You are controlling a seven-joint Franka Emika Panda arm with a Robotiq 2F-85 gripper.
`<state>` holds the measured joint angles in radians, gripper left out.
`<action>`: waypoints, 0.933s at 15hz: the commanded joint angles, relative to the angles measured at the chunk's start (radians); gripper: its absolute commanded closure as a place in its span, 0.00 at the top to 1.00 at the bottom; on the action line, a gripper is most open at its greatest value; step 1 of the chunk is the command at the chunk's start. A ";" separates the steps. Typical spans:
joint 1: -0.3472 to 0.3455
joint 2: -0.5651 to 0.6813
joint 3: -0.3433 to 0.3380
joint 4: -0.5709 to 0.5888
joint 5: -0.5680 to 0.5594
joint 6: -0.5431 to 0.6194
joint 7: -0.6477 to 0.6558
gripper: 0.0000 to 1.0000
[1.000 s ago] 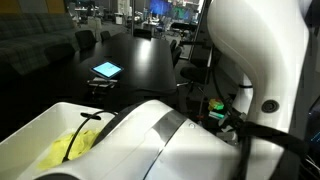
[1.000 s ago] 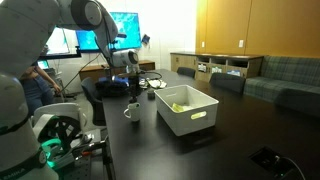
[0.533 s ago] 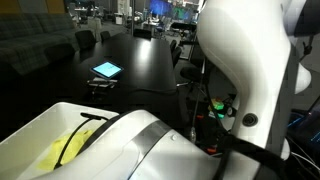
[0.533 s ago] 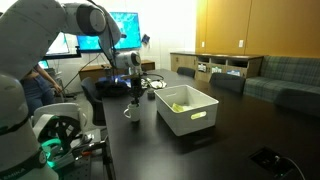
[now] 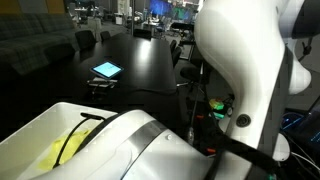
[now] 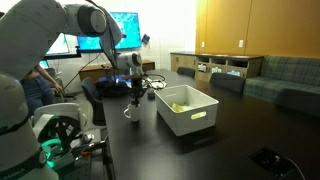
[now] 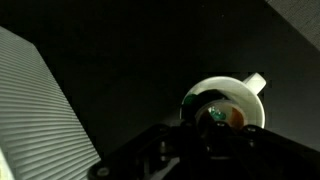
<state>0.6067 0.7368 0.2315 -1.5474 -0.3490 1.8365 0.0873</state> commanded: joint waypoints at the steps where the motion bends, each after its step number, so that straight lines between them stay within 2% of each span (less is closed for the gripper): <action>1: 0.010 0.015 -0.009 0.040 -0.010 -0.043 -0.033 0.12; 7: 0.025 0.032 -0.019 0.061 -0.036 -0.074 -0.031 0.12; 14: 0.089 0.094 -0.058 0.147 -0.103 -0.162 -0.002 0.13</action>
<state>0.6551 0.7867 0.1986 -1.4789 -0.4182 1.7371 0.0726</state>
